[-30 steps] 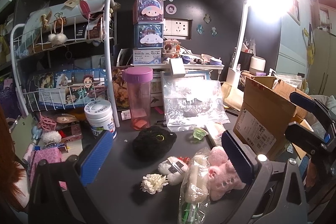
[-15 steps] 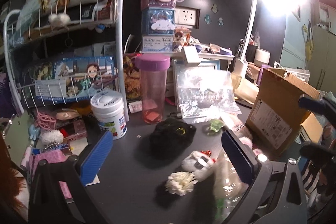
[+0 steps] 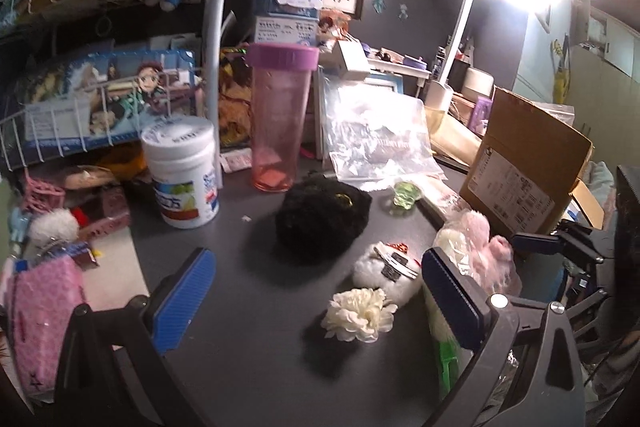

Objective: Organize soft objects
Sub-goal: 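Grasp the pink plush pig with the right gripper while the left gripper grasps the white fabric flower, then carry the pig and flower into the cardboard box and open both grippers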

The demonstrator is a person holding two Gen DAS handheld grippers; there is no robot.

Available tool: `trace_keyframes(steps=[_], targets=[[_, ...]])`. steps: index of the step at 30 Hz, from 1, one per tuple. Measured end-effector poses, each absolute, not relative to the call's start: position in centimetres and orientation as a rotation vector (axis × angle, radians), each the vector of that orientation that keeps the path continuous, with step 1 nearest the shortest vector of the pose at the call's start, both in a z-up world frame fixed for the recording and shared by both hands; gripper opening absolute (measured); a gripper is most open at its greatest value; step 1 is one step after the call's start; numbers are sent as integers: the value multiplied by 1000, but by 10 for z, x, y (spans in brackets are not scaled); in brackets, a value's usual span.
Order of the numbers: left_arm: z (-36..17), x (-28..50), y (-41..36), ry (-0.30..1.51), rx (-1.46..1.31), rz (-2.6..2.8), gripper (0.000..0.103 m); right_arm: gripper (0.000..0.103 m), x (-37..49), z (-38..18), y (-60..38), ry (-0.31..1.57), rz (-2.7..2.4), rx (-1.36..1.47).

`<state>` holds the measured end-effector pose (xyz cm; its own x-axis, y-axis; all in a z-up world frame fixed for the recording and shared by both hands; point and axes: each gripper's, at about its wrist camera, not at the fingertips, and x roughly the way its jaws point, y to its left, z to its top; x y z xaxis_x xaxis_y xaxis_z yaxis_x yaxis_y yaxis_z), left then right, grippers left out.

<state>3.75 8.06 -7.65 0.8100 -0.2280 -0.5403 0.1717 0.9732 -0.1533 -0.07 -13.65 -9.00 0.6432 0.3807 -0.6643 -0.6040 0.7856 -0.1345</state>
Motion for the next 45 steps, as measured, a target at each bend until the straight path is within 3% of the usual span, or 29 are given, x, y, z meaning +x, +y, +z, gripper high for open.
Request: trace_keyframes(steps=[4, 11, 12, 14, 18, 23, 26, 28, 33, 45], targets=[[-82, 37, 76, 603, -116, -263, 102, 84, 1, -105, -128, 656, 528, -408], [-91, 42, 76, 632, -106, -251, 102, 84, 3, -118, -125, 614, 453, -392], [-94, 44, 77, 642, -103, -260, 102, 82, 4, -118, -126, 612, 453, -392], [-99, 47, 76, 665, -96, -284, 99, 63, 5, -120, -127, 623, 454, -399], [-111, 54, 67, 728, -31, -305, 77, 63, 4, -118, -134, 624, 487, -377], [-121, 59, 62, 775, -32, -365, 62, 62, 2, -118, -138, 615, 502, -368], [-126, 60, 55, 793, 3, -352, 48, 62, 3, -117, -141, 616, 515, -345], [-131, 61, 51, 802, 23, -339, 31, 62, 3, -116, -143, 613, 520, -341], [-132, 61, 50, 792, 39, -317, 26, 62, 2, -113, -145, 599, 527, -343], [-103, 48, 75, 712, 2, -256, 24, 61, -1, -78, -138, 497, 601, -334]])
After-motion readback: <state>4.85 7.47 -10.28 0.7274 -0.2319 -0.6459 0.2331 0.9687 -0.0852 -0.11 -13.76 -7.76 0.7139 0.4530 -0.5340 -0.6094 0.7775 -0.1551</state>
